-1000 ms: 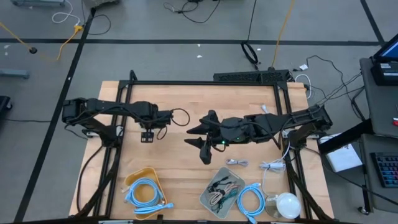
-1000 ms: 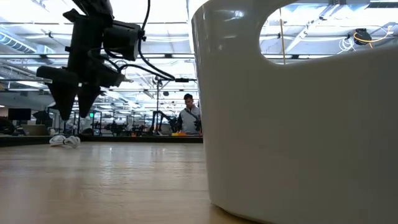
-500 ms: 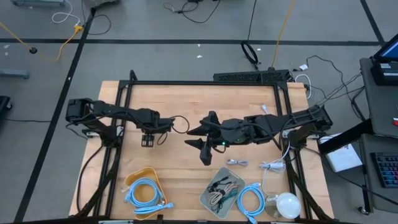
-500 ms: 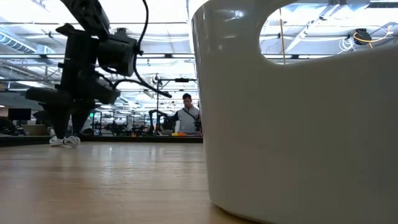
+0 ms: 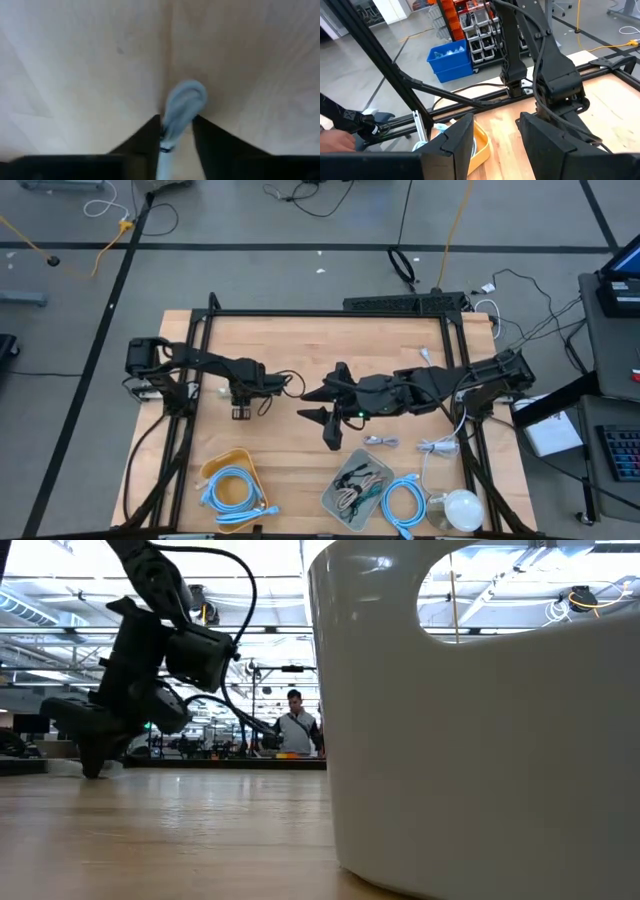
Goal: Sort cables
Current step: Put the gray charger cable into the gray bin
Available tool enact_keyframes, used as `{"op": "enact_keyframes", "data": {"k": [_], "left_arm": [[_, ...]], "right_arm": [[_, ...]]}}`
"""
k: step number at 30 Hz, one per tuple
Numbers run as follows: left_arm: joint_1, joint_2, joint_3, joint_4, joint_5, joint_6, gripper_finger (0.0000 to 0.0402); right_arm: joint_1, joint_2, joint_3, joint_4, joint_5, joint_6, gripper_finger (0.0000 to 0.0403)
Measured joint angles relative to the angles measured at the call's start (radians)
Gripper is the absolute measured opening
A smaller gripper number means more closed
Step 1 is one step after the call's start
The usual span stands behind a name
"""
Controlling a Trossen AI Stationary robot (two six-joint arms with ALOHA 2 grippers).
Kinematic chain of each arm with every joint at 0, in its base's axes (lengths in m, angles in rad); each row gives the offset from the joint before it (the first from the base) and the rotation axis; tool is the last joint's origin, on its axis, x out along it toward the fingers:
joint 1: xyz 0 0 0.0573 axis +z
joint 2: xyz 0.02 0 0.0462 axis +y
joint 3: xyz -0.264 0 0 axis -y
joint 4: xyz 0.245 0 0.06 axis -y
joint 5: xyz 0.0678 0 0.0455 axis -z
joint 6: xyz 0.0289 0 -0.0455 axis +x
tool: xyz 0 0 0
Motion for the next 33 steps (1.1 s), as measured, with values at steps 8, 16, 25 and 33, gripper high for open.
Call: {"op": "enact_keyframes", "data": {"k": [8,16,25,33], "left_arm": [[-0.005,-0.107,0.088,0.057,0.074,-0.148,0.0022],[0.004,-0.312,0.133,0.444,0.514,-0.551,0.0014],[-0.150,-0.260,0.135,1.004,0.746,-0.882,0.0014],[-0.290,-0.047,0.132,1.174,0.774,-0.941,0.0014]], "right_arm": [[0.010,0.000,0.000,-0.088,0.005,0.027,0.0155],[0.020,0.000,0.000,-0.433,0.159,0.179,0.0155],[0.047,-0.026,0.000,-0.665,0.423,0.361,0.0155],[0.047,-0.029,0.000,-0.670,0.450,0.364,0.0155]]}}
